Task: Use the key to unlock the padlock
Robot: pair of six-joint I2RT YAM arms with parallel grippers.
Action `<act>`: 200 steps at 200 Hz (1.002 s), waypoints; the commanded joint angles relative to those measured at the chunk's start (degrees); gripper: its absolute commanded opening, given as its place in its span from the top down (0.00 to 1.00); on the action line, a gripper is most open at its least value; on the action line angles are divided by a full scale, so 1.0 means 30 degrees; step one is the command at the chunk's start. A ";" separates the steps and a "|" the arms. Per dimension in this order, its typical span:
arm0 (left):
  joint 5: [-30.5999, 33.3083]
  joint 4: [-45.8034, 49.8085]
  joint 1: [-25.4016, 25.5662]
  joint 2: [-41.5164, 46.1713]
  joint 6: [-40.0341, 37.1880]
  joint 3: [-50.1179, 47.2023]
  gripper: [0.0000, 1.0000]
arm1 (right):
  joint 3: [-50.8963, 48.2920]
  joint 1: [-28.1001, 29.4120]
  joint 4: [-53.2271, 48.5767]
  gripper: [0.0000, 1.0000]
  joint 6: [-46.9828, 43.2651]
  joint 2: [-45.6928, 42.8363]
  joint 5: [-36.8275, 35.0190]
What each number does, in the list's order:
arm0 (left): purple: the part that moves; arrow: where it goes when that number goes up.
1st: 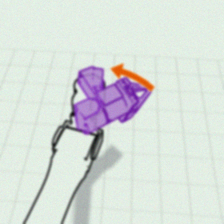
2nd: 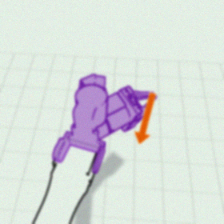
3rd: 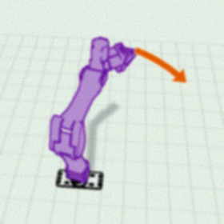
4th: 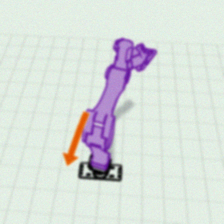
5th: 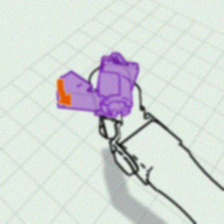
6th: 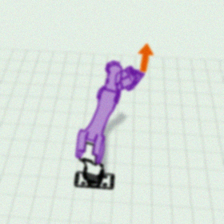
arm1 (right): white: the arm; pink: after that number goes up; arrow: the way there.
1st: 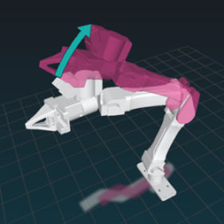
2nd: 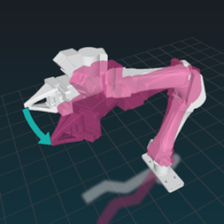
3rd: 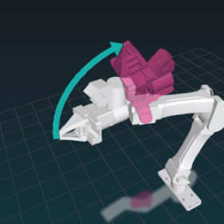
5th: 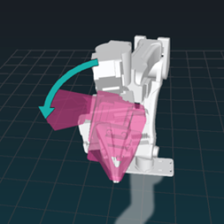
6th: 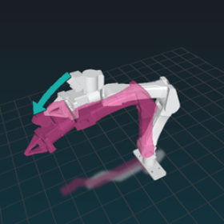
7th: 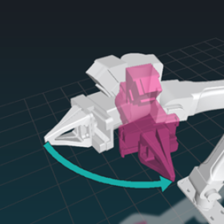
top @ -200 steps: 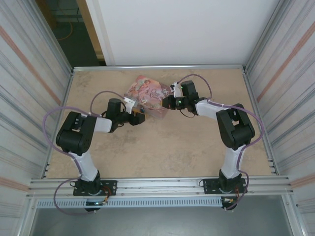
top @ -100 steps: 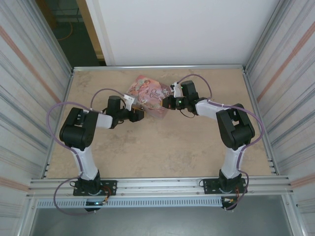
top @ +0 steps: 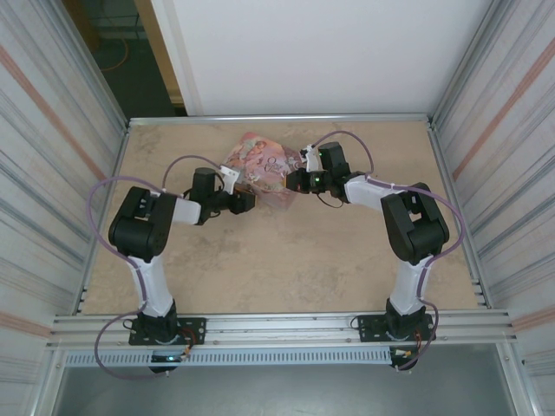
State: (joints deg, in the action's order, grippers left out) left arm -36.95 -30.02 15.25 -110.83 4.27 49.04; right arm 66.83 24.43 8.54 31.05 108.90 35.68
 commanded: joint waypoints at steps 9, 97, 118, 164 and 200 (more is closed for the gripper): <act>0.0414 0.0481 0.0699 -0.0294 -0.0256 0.0808 0.54 | -0.0757 0.0320 -0.2143 1.00 -0.0095 0.0087 -0.0467; 0.1008 -0.0061 0.0844 -0.0246 0.1077 0.0930 0.73 | -0.0937 0.0384 -0.1880 1.00 -0.0051 -0.0227 -0.0483; 0.1118 -0.0143 0.0880 0.0189 0.1326 0.0633 0.77 | -0.0998 0.0411 -0.1776 1.00 -0.0137 -0.0561 -0.0562; 0.0964 0.0977 0.1316 0.1797 0.1906 0.0134 0.82 | -0.1509 0.0413 -0.1848 1.00 -0.0744 -0.1972 -0.0907; 0.0986 0.3764 0.2069 0.3378 0.2740 0.0300 0.83 | -0.2667 0.0413 -0.2163 1.00 -0.1827 -0.3702 -0.1399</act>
State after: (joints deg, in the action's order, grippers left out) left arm -32.73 -22.33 19.90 -106.85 10.11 49.34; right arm 61.21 25.12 5.52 29.23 102.28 32.93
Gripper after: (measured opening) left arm 0.251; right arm 0.055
